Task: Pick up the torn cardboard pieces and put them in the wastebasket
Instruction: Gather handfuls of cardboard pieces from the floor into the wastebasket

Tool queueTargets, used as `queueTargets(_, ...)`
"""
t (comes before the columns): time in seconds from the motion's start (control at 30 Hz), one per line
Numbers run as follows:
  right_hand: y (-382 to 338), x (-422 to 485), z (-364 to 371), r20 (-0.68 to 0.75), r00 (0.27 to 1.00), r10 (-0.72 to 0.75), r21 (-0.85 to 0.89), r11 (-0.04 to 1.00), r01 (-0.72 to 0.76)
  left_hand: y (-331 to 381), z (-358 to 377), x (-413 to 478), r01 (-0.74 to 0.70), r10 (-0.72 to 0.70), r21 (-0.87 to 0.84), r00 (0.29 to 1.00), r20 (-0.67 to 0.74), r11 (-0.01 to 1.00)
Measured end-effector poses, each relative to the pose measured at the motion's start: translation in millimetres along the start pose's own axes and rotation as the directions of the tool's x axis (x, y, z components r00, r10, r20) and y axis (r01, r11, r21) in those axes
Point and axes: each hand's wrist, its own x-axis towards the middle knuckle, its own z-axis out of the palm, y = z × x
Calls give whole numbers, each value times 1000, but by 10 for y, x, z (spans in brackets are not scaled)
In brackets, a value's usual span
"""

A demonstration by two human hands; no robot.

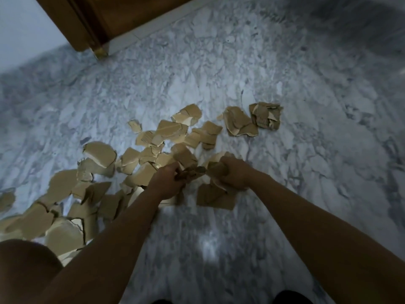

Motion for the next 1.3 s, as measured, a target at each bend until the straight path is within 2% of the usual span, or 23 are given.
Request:
queueTargets(0.1, 12, 102, 217, 57, 996, 65, -82, 995, -60, -75, 121, -78, 44, -42, 38, 997, -64, 998)
queueTargets(0.17, 62, 75, 342, 56, 990, 126, -224, 968, -111, -87, 185, -118, 50, -51, -5, 992, -112, 999)
queueTargets(0.27, 110, -8, 499, -83, 977, 194, -311, 927, -210, -64, 211, -150, 15, -28, -74, 984, -174, 997)
queueTargets(0.37, 113, -38, 519, -150, 953, 264, -310, 903, -299, -47, 177, -166, 12, -27, -111, 990, -135, 994)
queueTargets(0.47, 63, -57, 473, -179, 961, 209, -387, 883, -265, -48, 113, -168, -13, 2, -116, 996, -95, 993)
queueTargets(0.53, 22, -80, 372, -146, 976, 159, -307, 931, -198, -19, 54, -159, -39, 35, -89, 999, -39, 995)
queueTargets(0.63, 44, -105, 70, 6, 992, 124, -14, 992, -124, 77, -103, -102, 15, -8, -123, 998, 57, 992)
queueTargets(0.7, 139, -157, -209, -80, 988, 133, 72, 989, -127, 145, -175, -26, 50, -33, -132, 991, 130, 990)
queueTargets(0.8, 369, -305, -539, -235, 948, 216, 114, 974, -193, 306, -147, 39, 4, 16, -64, 953, 301, 998)
queueTargets(0.9, 560, -462, -573, -204, 938, 281, 40, 959, -279, 515, 119, 49, -39, 24, 26, 904, 426, 999)
queueTargets(1.0, 677, -567, -366, -130, 958, 256, 69, 966, -249, 594, 531, 81, -113, 18, 231, 925, 381, 966)
queueTargets(1.03, 695, -567, -284, -84, 966, 244, 87, 968, -236, 584, 667, 82, -118, 27, 252, 941, 336, 961)
queueTargets(1.13, 733, -455, -13, 13, 983, 182, 31, 983, -183, 623, 825, -2, -77, 36, 183, 975, 219, 980)
queueTargets(1.23, 738, -372, 216, -23, 984, 175, -150, 973, -176, 549, 833, 13, -120, 82, 181, 976, 203, 976)
queueTargets(1.3, 727, -375, 281, -63, 984, 166, -104, 980, -172, 521, 779, 21, -104, 68, 169, 977, 204, 980)
